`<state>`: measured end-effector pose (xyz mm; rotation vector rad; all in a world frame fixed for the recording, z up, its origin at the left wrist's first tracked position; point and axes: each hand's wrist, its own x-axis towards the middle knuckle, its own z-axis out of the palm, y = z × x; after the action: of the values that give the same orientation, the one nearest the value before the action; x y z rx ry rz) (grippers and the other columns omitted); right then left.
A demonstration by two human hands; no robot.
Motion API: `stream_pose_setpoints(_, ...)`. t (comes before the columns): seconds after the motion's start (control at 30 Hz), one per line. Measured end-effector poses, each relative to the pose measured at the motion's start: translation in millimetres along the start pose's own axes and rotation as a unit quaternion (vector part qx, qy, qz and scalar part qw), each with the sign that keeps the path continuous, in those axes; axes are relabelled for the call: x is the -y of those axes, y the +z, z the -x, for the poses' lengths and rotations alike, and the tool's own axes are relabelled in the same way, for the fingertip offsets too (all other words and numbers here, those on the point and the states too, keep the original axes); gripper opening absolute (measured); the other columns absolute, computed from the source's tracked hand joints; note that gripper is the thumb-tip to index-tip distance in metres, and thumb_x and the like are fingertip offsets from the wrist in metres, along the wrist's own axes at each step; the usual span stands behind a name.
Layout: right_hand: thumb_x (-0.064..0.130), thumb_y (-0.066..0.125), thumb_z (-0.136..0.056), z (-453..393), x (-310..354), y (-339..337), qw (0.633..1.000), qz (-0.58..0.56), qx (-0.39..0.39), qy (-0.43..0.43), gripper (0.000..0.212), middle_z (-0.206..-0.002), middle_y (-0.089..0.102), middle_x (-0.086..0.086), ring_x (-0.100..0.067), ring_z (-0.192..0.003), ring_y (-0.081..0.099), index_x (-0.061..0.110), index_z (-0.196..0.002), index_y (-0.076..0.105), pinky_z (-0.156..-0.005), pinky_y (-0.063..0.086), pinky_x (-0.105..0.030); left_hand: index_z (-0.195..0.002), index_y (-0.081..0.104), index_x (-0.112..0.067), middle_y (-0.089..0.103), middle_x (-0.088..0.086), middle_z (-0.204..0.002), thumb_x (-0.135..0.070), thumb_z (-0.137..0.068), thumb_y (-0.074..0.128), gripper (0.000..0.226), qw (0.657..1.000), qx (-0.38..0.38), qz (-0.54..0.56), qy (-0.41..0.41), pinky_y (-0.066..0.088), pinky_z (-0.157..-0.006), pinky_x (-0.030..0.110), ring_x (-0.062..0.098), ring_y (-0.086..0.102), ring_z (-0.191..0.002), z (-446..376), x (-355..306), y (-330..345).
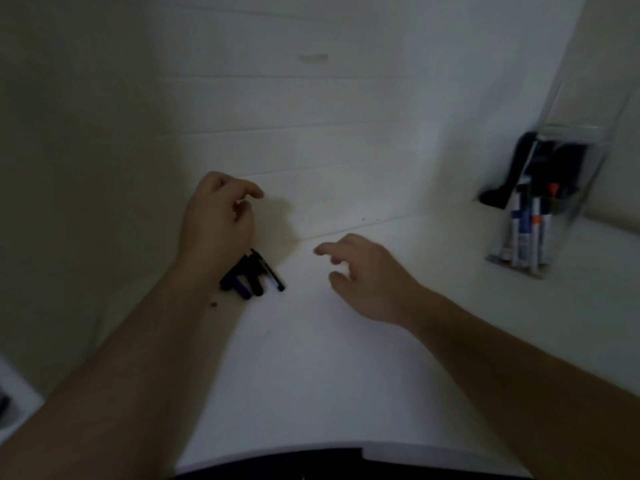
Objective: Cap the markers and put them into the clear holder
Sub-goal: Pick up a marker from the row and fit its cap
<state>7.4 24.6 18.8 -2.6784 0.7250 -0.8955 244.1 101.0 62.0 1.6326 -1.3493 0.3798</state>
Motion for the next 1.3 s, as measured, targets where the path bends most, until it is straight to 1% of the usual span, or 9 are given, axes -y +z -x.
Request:
stream_pose_setpoints(0.17, 0.025, 0.055, -0.099, -29, 34, 56, 0.995, -0.039, 0.081, -0.037, 0.030, -0.106, 0.056, -0.005, -0.014, -0.086, 0.054, 0.025, -0.127, 0.067, -0.076, 0.042, -0.024, -0.098, 0.068, -0.031, 0.054, -0.007, -0.096, -0.006, -0.082, 0.052, 0.034, 0.999, 0.012, -0.023, -0.034, 0.049, -0.081, 0.030, 0.008, 0.052, -0.079, -4, 13, -3)
stream_pose_setpoints(0.3, 0.026, 0.047, -0.101, -39, 33, 70, 0.990, 0.106, 0.095, -0.020, 0.028, -0.100, 0.055, -0.009, -0.030, -0.092, 0.057, 0.017, -0.110, 0.072, -0.073, 0.045, -0.033, -0.107, 0.066, -0.031, 0.056, -0.006, -0.095, -0.007, -0.079, 0.051, 0.039, 0.995, 0.073, -0.037, -0.052, 0.051, -0.077, 0.034, 0.018, 0.055, -0.084, -1, 13, 4)
stream_pose_setpoints(0.57, 0.048, 0.049, -0.098, -17, -2, 0, 0.963, 0.194, 0.147, 0.117, 0.024, -0.104, 0.065, -0.009, -0.031, -0.098, 0.063, 0.025, -0.094, 0.056, -0.072, 0.043, -0.033, -0.102, 0.071, -0.037, 0.066, -0.012, -0.095, -0.029, -0.076, 0.055, 0.032, 0.966, 0.204, -0.117, -0.108, 0.053, -0.093, 0.039, 0.022, 0.059, -0.105, 5, 15, 16)
stream_pose_setpoints(0.73, 0.031, 0.059, -0.096, 4, -48, -53, 0.939, 0.201, 0.188, 0.208, 0.021, -0.097, 0.058, -0.010, -0.023, -0.077, 0.054, 0.019, -0.098, 0.042, -0.063, 0.037, -0.032, -0.113, 0.064, -0.048, 0.067, -0.012, -0.118, -0.058, -0.065, 0.050, 0.052, 0.908, 0.342, -0.231, -0.077, 0.038, -0.106, 0.042, 0.028, 0.048, -0.123, 5, 18, 18)
stream_pose_setpoints(0.83, 0.028, 0.058, -0.099, 21, -72, -67, 0.930, 0.181, 0.185, 0.261, 0.026, -0.101, 0.059, -0.009, -0.020, -0.077, 0.055, 0.018, -0.117, 0.043, -0.060, 0.040, -0.033, -0.113, 0.063, -0.050, 0.064, -0.014, -0.118, -0.057, -0.066, 0.047, 0.050, 0.903, 0.345, -0.245, -0.073, 0.035, -0.103, 0.045, 0.029, 0.044, -0.124, 7, 15, 19)
stream_pose_setpoints(0.93, 0.027, 0.052, -0.103, 37, -81, -66, 0.931, 0.177, 0.172, 0.268, 0.044, -0.118, 0.057, -0.017, -0.030, -0.097, 0.059, 0.017, -0.142, 0.036, -0.081, 0.051, -0.040, -0.106, 0.062, -0.052, 0.064, -0.017, -0.109, -0.057, -0.065, 0.045, 0.045, 0.907, 0.344, -0.234, -0.069, 0.037, -0.104, 0.047, 0.028, 0.047, -0.120, 8, 16, 22)
stream_pose_setpoints(1.03, 0.021, 0.049, -0.102, 46, -79, -57, 0.938, 0.195, 0.146, 0.246, 0.038, -0.117, 0.053, -0.017, -0.031, -0.097, 0.058, 0.013, -0.138, 0.043, -0.086, 0.052, -0.040, -0.096, 0.059, -0.055, 0.060, -0.026, -0.086, -0.061, -0.059, 0.046, 0.040, 0.910, 0.344, -0.218, -0.077, 0.043, -0.104, 0.045, 0.024, 0.057, -0.112, 8, 17, 25)
stream_pose_setpoints(1.2, 0.007, 0.051, -0.096, 52, -78, -49, 0.962, 0.189, 0.070, 0.183, 0.025, -0.100, 0.040, -0.009, -0.020, -0.067, 0.040, 0.011, -0.121, 0.056, -0.059, 0.032, -0.028, -0.113, 0.069, -0.038, 0.064, -0.009, -0.099, -0.045, -0.085, 0.064, 0.029, 0.952, 0.272, -0.133, -0.050, 0.044, -0.082, 0.025, 0.016, 0.064, -0.097, 9, -3, 35)
stream_pose_setpoints(1.3, 0.004, 0.052, -0.097, 49, -75, -49, 0.983, 0.126, 0.002, 0.137, 0.025, -0.100, 0.038, -0.002, -0.020, -0.064, 0.044, 0.012, -0.121, 0.059, -0.057, 0.039, -0.030, -0.105, 0.073, -0.036, 0.064, -0.020, -0.096, -0.040, -0.094, 0.062, 0.016, 0.972, 0.231, -0.026, -0.026, 0.040, -0.076, 0.014, 0.003, 0.060, -0.090, 21, -36, 47)
